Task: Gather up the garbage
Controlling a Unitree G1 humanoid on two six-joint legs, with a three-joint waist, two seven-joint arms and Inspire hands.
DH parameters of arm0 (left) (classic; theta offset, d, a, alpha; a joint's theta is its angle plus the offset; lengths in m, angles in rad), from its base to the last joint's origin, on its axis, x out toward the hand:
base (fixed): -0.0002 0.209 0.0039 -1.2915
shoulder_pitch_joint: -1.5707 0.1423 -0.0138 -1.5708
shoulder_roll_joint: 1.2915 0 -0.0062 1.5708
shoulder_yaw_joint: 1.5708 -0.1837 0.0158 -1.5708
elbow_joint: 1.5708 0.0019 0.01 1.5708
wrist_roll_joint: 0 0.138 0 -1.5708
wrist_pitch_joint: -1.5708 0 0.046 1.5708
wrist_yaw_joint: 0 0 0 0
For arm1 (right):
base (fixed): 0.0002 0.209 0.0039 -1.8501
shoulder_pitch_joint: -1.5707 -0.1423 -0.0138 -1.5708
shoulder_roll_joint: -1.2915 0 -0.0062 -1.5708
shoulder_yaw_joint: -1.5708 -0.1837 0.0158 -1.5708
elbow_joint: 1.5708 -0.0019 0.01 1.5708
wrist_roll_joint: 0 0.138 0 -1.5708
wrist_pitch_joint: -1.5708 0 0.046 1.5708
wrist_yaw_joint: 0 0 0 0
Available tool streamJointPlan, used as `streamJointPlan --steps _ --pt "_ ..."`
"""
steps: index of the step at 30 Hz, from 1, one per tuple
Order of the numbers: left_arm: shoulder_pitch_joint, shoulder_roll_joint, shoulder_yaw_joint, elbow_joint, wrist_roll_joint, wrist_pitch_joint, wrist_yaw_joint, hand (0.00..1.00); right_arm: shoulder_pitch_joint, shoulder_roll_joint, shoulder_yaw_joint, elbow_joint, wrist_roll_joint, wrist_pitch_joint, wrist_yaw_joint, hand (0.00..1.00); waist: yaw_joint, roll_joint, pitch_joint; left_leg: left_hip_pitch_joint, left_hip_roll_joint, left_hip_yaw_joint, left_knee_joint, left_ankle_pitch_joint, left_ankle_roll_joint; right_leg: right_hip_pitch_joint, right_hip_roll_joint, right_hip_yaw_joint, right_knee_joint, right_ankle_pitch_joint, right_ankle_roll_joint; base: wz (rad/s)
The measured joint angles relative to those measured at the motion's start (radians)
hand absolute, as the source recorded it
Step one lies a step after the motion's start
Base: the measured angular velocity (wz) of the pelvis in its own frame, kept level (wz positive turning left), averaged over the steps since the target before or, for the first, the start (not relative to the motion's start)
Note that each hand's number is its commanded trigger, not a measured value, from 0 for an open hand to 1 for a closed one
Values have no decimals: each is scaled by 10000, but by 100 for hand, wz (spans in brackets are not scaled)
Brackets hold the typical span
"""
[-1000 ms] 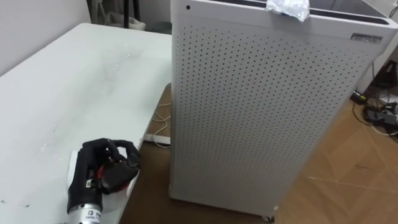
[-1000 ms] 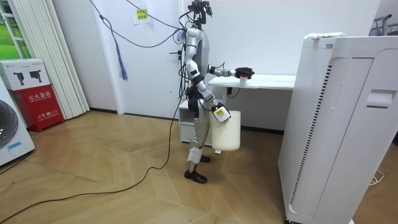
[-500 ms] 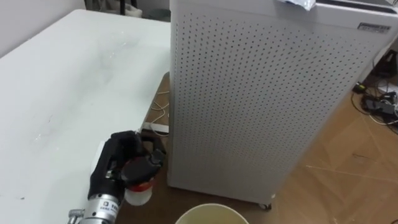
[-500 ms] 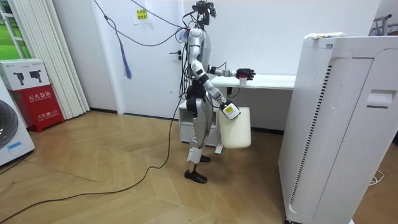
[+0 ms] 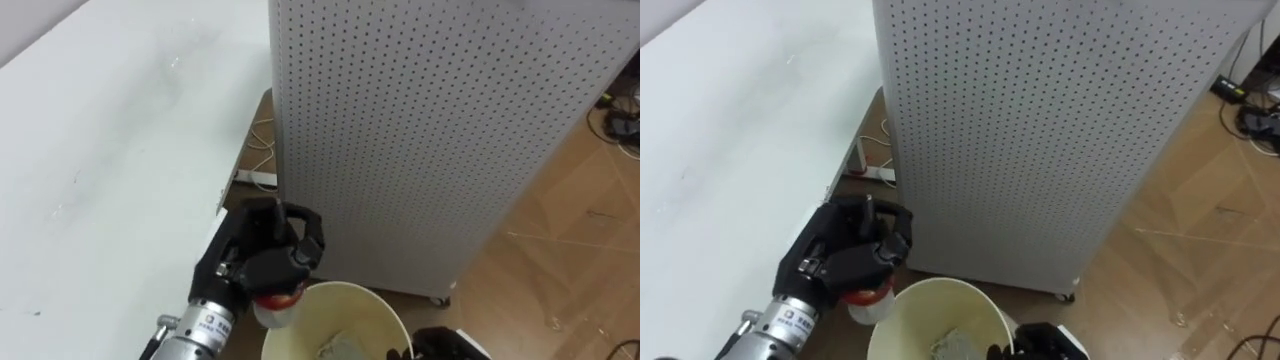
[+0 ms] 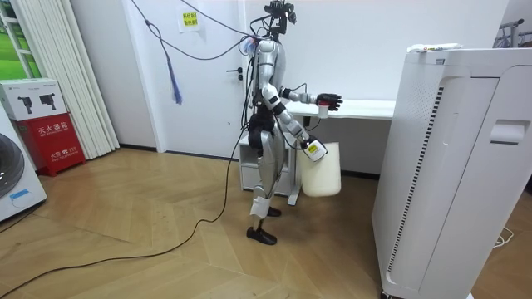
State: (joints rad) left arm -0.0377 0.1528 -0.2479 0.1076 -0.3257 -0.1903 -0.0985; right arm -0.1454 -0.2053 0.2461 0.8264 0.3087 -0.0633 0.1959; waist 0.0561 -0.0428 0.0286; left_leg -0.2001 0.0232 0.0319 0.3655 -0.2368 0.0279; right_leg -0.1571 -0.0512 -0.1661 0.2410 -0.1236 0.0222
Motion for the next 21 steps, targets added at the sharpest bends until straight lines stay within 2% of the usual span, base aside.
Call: streamJointPlan --steps 6,8,10,11,12,18,21 --pt "0 -63 -378 346 -72 6 -22 99 -202 1 0 173 -79 0 -80 100 -9 48 39 -3 5 127 -43 2 4 -177 -25 88 189 -4 2 -7" --pt "-4 -60 -457 503 -175 6 -23 36 -372 13 0 244 -77 -1 -103 100 -7 88 64 -96 8 197 -31 4 8 -356 -27 170 307 -5 1 -12" --pt "-4 -79 -493 631 -175 7 -23 25 -538 30 0 245 -80 -2 -129 100 11 101 78 -288 4 227 11 16 25 -690 -52 226 541 -5 0 -11" --pt "-5 -87 -497 666 -175 7 -23 7 -570 40 0 251 -80 -2 -129 100 1 114 86 -333 5 227 50 16 25 -735 -52 237 578 -5 -1 -10" --pt "-7 -114 -503 747 -175 7 -23 0 -625 61 0 267 -80 -3 -130 100 -16 126 110 -381 4 231 95 16 25 -782 -54 248 607 -6 -1 -3" --pt "-392 -331 -871 1087 -192 9 -31 0 -813 197 55 616 -70 -4 -126 100 -23 112 120 -611 -30 254 131 36 50 -1055 -98 255 735 -6 -1 0" --pt "-408 -538 -907 1105 -190 9 -32 0 -813 357 77 676 -119 5 -134 100 -93 112 121 -638 -22 281 130 36 51 -1088 -98 256 724 -6 -1 -1"
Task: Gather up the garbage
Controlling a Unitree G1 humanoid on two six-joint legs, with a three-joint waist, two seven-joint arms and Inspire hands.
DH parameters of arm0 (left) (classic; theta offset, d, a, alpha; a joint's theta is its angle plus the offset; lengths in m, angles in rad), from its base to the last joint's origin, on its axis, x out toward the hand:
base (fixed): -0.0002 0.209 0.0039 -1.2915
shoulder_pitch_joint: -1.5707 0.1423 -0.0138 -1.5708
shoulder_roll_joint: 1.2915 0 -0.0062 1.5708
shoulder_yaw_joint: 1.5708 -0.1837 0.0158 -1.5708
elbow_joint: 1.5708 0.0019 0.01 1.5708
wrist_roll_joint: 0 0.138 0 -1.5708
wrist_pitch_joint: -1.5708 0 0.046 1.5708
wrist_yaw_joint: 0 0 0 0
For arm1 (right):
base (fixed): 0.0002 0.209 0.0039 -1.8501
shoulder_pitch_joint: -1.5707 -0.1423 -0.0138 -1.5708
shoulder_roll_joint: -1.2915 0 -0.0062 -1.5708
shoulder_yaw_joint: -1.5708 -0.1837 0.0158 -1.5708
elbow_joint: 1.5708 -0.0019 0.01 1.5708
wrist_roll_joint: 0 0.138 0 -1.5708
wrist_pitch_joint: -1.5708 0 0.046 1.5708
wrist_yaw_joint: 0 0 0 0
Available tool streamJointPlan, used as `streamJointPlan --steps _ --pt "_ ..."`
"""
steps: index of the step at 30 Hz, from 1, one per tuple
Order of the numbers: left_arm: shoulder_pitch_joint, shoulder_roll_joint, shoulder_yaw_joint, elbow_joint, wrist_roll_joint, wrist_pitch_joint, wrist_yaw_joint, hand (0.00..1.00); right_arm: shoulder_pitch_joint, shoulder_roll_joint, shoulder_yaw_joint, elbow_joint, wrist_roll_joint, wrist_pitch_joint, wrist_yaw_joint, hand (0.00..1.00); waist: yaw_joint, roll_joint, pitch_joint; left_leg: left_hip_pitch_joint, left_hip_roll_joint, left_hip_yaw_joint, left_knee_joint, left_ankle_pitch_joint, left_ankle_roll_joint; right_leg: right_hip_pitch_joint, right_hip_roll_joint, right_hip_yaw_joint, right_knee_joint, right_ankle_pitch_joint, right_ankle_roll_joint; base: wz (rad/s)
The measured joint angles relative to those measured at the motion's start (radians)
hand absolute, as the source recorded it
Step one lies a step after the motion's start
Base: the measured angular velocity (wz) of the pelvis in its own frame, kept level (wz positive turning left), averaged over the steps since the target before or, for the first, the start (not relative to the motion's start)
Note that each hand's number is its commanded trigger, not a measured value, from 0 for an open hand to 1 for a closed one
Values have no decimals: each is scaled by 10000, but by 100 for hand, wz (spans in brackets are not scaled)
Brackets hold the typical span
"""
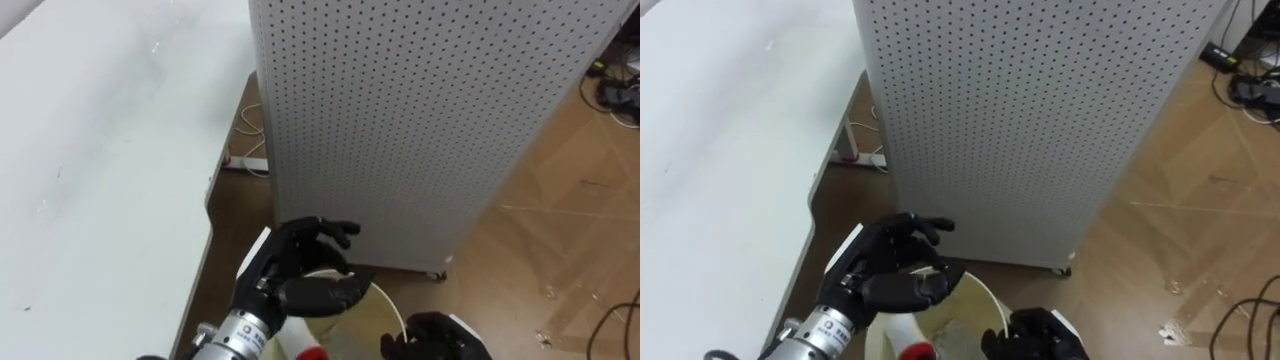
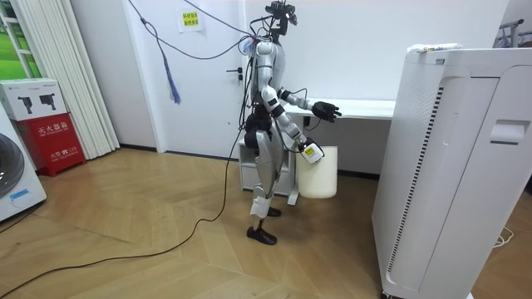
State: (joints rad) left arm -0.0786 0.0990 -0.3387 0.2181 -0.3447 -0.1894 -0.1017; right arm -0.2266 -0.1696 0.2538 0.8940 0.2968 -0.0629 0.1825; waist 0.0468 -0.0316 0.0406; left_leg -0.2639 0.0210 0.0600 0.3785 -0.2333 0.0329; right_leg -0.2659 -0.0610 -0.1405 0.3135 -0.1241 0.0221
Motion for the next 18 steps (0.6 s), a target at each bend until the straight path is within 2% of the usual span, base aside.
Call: streamJointPlan --steps 2,7,12,18 --pt "3 -99 -13 29 0 0 -9 0 35 69 9 65 -329 11 -167 100 -38 0 0 -3 6 42 -1 0 0 7 4 -5 -27 0 0 0" --pt "-22 -110 -39 183 -1 88 -16 0 37 21 -8 93 -478 12 -268 100 -258 -3 1 116 19 172 -34 1 1 69 4 -1 -64 0 0 -7" --pt "-61 -107 -290 180 -178 88 -36 0 55 27 -8 95 -130 5 -226 100 -429 -1 0 190 17 207 -50 1 1 126 7 12 -66 0 -1 -1" --pt "-49 -100 -342 -239 -189 85 -119 0 189 -17 -46 72 527 4 -268 100 -426 24 -26 503 13 258 -250 6 -6 313 6 1 -41 0 0 -2"
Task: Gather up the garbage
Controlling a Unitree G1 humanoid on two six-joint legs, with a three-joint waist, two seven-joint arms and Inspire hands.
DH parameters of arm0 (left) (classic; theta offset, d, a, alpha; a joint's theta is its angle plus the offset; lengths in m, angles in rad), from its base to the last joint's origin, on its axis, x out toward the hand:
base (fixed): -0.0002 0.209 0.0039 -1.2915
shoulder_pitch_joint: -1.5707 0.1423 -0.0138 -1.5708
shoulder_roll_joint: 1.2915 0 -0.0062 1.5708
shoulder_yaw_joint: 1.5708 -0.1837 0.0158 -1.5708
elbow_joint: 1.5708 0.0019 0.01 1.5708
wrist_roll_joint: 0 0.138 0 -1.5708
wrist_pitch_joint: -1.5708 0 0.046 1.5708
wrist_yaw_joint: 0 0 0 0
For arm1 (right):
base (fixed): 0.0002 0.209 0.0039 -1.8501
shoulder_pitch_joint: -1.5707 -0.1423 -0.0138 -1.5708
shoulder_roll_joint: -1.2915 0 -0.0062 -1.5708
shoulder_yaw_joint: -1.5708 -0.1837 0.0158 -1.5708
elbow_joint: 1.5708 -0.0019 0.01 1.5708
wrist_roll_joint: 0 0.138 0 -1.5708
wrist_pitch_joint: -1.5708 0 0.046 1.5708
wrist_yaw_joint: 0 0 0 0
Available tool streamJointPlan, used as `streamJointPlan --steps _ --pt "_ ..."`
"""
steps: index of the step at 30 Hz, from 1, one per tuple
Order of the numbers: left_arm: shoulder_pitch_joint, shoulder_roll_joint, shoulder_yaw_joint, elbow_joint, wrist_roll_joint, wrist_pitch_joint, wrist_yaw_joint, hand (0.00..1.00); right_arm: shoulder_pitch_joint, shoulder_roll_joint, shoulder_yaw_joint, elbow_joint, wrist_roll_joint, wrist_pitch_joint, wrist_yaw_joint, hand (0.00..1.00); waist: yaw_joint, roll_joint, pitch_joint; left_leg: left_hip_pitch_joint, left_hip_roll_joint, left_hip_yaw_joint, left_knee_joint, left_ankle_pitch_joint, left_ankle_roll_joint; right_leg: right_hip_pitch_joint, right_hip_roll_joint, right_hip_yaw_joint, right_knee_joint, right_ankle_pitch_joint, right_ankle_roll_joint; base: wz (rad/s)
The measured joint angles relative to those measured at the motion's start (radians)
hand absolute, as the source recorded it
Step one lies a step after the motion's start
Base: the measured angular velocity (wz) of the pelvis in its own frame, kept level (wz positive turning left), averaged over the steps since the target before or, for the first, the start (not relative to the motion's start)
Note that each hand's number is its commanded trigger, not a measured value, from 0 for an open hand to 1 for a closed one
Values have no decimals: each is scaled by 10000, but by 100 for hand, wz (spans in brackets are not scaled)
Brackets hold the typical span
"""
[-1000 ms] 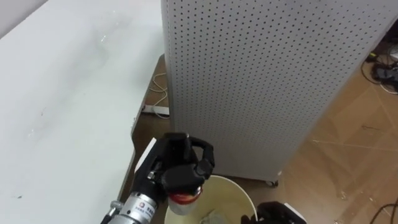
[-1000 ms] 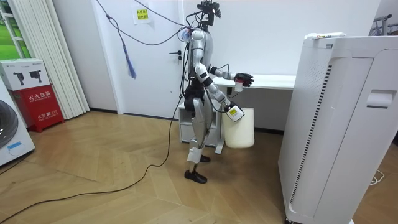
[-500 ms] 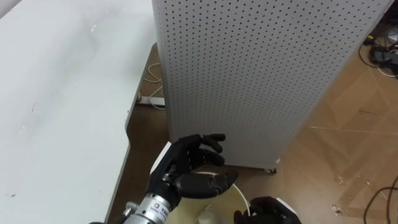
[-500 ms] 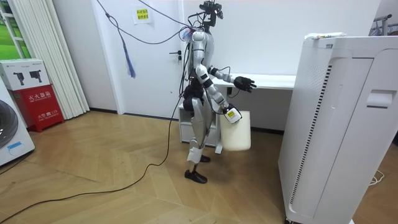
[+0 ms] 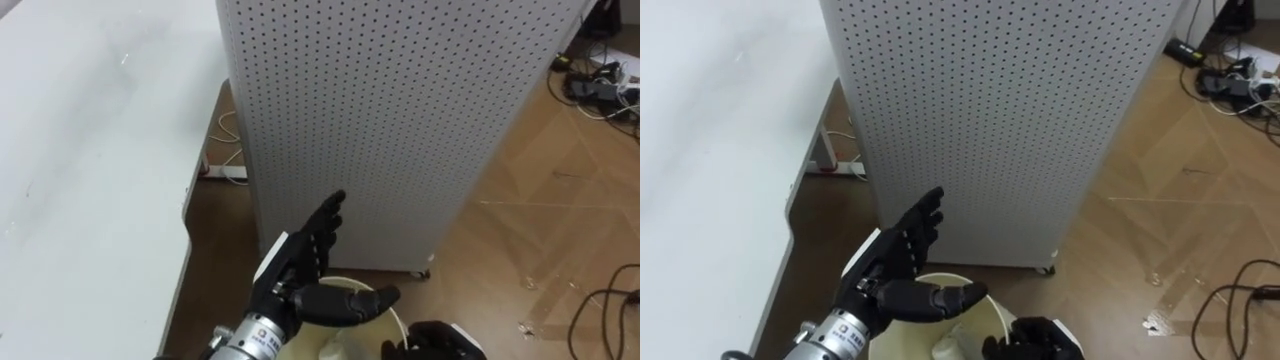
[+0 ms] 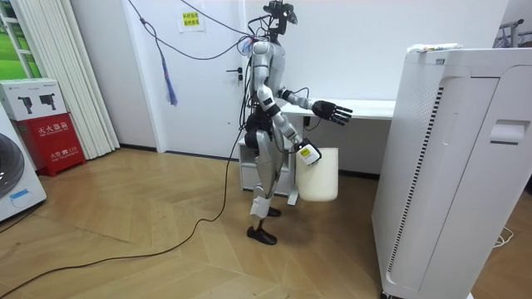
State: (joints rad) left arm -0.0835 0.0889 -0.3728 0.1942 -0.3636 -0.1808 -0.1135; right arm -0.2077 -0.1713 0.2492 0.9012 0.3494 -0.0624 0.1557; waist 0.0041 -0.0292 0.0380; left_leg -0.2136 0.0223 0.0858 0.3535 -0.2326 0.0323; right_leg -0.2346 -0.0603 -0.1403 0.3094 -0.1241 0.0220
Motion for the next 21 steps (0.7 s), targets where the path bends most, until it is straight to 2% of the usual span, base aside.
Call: streamJointPlan --steps 3,4,8,11,12,16,19,21 --pt "18 85 49 -246 -46 -5 -2 0 139 -13 -28 -85 -7 0 3 100 -6 36 -42 349 -6 39 -148 4 -5 253 19 5 -19 -2 -1 -7" --pt "136 140 125 -416 -195 -5 -3 0 361 -20 -91 -337 -19 -2 -6 100 -3 35 -155 485 -15 80 -275 8 -10 309 26 29 -31 -2 0 -13" --pt "673 270 564 -1156 -369 -8 -5 0 1309 -70 -419 -1356 -15 -17 -71 100 -10 41 -217 1120 13 220 -572 21 -15 816 61 50 -215 -3 0 -13" --pt "955 580 803 -1820 -243 -8 8 0 1850 -78 -458 -2017 32 -29 -247 100 -154 46 -263 1421 13 255 -732 20 -14 1117 68 29 -405 -2 0 -3" --pt "1152 706 918 -2200 119 -9 10 0 2002 -71 -544 -2195 2 -30 -289 100 -252 83 -307 1468 -7 262 -790 21 -13 1168 52 21 -464 -2 0 -4" --pt "1329 758 1279 -2545 1509 -12 255 0 2563 -40 -780 -2475 -4 -70 -369 100 -296 137 -349 2108 -50 576 -993 27 -1 1574 80 40 -479 -2 1 -22" --pt "1326 805 1576 -3053 2516 -57 820 0 2682 -130 -821 -2474 -18 -239 -372 100 -288 161 -352 2110 -57 982 -1000 18 12 1287 59 52 -263 7 -13 -34" --pt "1327 811 1826 -3267 2986 -244 1270 0 2719 -149 -822 -2452 -55 -240 -385 100 -251 172 -345 2186 -32 1311 -1026 7 25 1140 60 101 -97 34 -56 -49"
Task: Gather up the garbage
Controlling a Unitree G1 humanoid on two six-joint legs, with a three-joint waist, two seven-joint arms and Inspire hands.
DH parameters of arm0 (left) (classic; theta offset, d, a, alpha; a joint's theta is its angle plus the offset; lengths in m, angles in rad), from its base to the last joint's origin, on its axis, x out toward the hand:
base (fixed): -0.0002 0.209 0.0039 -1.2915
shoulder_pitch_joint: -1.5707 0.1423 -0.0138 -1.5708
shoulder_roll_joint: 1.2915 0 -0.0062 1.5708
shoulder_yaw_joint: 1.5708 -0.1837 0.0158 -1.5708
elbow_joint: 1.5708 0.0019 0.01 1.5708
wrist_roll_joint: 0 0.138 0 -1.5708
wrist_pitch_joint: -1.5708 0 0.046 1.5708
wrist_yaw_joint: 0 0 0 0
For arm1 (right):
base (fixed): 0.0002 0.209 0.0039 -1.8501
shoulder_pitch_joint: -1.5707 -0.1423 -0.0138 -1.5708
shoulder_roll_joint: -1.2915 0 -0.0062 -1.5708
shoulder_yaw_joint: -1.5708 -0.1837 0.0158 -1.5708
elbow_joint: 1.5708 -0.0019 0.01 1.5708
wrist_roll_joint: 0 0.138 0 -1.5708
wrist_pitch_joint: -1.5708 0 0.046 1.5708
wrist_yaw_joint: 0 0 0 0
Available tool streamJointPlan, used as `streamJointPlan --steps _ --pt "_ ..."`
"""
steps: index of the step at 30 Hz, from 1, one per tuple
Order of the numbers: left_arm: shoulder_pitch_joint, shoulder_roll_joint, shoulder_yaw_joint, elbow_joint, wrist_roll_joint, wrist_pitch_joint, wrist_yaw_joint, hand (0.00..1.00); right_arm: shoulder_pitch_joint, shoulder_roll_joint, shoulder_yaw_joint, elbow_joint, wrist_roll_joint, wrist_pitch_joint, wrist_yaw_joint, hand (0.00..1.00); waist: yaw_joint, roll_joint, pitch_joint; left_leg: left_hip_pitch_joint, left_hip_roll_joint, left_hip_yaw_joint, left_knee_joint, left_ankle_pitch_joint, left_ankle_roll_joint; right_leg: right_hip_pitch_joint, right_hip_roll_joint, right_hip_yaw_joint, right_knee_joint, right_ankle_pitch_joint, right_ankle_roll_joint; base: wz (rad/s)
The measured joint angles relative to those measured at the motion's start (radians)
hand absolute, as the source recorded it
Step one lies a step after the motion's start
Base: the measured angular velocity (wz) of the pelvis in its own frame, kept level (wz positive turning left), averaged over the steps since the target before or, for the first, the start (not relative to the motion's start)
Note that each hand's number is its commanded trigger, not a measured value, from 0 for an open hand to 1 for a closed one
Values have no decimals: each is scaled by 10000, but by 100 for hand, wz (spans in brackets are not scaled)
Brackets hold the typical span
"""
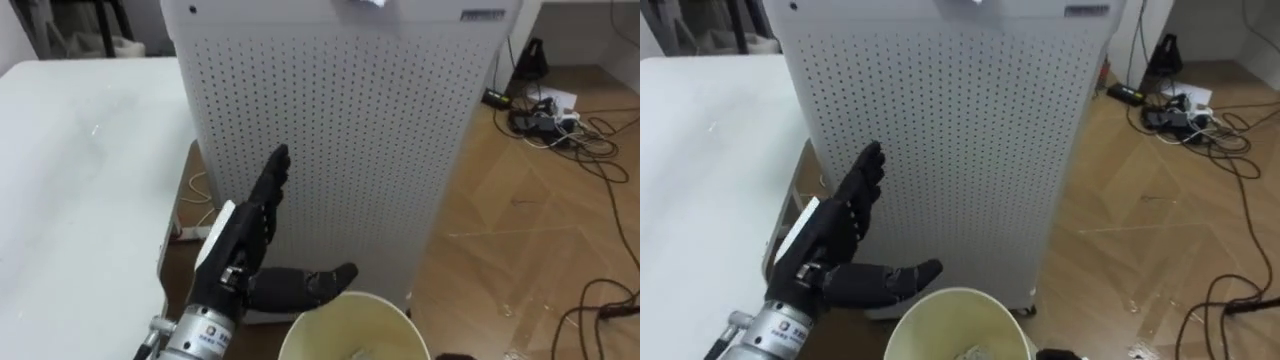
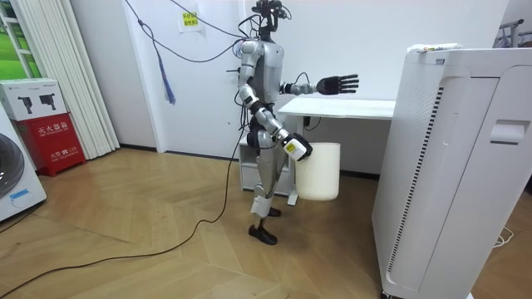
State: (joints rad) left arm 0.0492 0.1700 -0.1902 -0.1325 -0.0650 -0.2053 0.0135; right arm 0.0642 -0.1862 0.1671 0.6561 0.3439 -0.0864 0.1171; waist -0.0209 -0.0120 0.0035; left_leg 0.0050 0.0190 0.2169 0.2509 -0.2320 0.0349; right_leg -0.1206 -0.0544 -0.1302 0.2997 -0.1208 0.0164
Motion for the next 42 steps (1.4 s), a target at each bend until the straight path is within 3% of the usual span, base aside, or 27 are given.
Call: streamJointPlan --steps 4,7,10,15,19,21,22,24,25,26,27,28,29,30,31,34,36,38,42 --pt "0 -33 601 -315 1364 -470 801 0 150 -46 -1 102 -5 -20 -19 100 11 35 23 345 79 477 -324 -18 -1 -4 0 -98 118 65 -102 -43" --pt "0 -5 716 -518 1717 -880 1390 0 150 -29 -2 378 -14 -83 7 100 -21 15 39 470 102 660 -432 -5 -19 -5 15 -100 99 92 -138 -22" --pt "0 9 664 -661 1994 -1096 1948 0 153 -69 15 451 -21 -100 35 100 -32 -54 76 534 155 726 -423 -7 -38 -16 51 -119 70 97 -147 -6" --pt "0 47 710 -732 2368 -1117 2423 0 322 -72 75 483 -156 -107 371 100 218 -108 100 599 418 1029 -50 -270 -214 -22 245 -386 100 38 -286 -22" --pt "3 184 815 -795 2822 -1117 2761 0 370 -58 96 485 -707 -128 759 100 536 -85 97 402 714 1320 1083 -506 -371 17 472 -365 116 -7 -516 -47" --pt "1 187 1010 -795 3198 -1117 2888 0 367 -75 96 485 -746 -129 833 100 584 -90 123 -352 841 811 2721 -467 -360 69 416 41 134 -51 -612 -38" --pt "5 198 1035 -797 3310 -1135 2910 0 374 -95 92 545 -744 -129 846 100 622 -79 148 -900 709 89 3129 -590 -259 147 426 362 119 -109 -615 -18" --pt "-95 164 1031 -813 3575 -1313 2927 0 330 -187 71 722 -741 -145 865 100 672 -117 188 -1639 273 -780 1993 -462 -347 75 429 755 185 -323 -610 -30" --pt "-96 143 1032 -842 3702 -1511 3018 0 349 -257 73 814 -748 -144 861 100 865 -66 150 -2158 82 -1266 1411 168 -481 -60 430 1024 417 -527 -407 -57" --pt "-67 124 1039 -860 3768 -1593 3084 0 399 -297 79 825 -806 -144 869 100 996 -7 110 -2312 48 -1364 1291 486 -463 -106 412 1045 541 -590 -373 -67" --pt "-26 91 1112 -951 3917 -1670 3240 0 474 -334 79 841 -1032 -142 900 100 1117 80 1 -2329 90 -1280 1207 1015 -11 -151 346 663 1028 -828 -208 -22" --pt "-27 171 1136 -986 3968 -1707 3411 0 593 -273 85 856 -1150 -139 1050 100 1046 -115 4 -2154 -41 -1108 1100 970 56 22 -46 188 1566 -1206 -68 0" --pt "-16 165 1110 -990 3991 -1707 3479 0 664 -303 80 854 -1150 -140 1111 100 1066 -169 -18 -2096 -50 -1019 1090 947 88 108 -163 37 1640 -1350 3 10" --pt "16 188 1108 -1064 4017 -1711 3540 0 720 -385 80 855 -1149 -141 1191 100 1125 -262 17 -1975 -92 -898 1124 855 119 152 -353 -276 1640 -1502 -43 -5" --pt "18 237 1128 -1157 4011 -1737 3581 0 718 -420 81 848 -1149 -142 1247 100 1129 -245 57 -1998 -103 -922 1297 772 57 149 -406 -461 1525 -1540 -222 -6" --pt "-4 344 1126 -1300 4034 -2086 3702 0 709 -333 86 848 -1224 -141 1215 100 1070 -219 47 -2011 -179 -998 1503 644 38 203 -458 -484 1495 -1726 -231 0" --pt "-4 370 1116 -1360 4118 -2146 3711 0 714 -331 84 848 -1232 -141 1199 100 1030 -225 49 -1936 -365 -1001 1492 503 81 274 -574 -460 1633 -1860 -163 2" --pt "-15 435 1100 -1396 4319 -2160 3719 0 701 -359 83 848 -1204 -141 1064 100 1028 -237 79 -1705 -539 -947 1500 194 188 257 -851 -468 2351 -2126 44 0" --pt "-222 446 1107 -1386 4938 -2330 4017 0 634 -353 84 848 -1170 -141 988 100 1002 -219 133 -1332 -684 -847 1593 -89 405 57 -1203 -660 3530 -2083 125 1"
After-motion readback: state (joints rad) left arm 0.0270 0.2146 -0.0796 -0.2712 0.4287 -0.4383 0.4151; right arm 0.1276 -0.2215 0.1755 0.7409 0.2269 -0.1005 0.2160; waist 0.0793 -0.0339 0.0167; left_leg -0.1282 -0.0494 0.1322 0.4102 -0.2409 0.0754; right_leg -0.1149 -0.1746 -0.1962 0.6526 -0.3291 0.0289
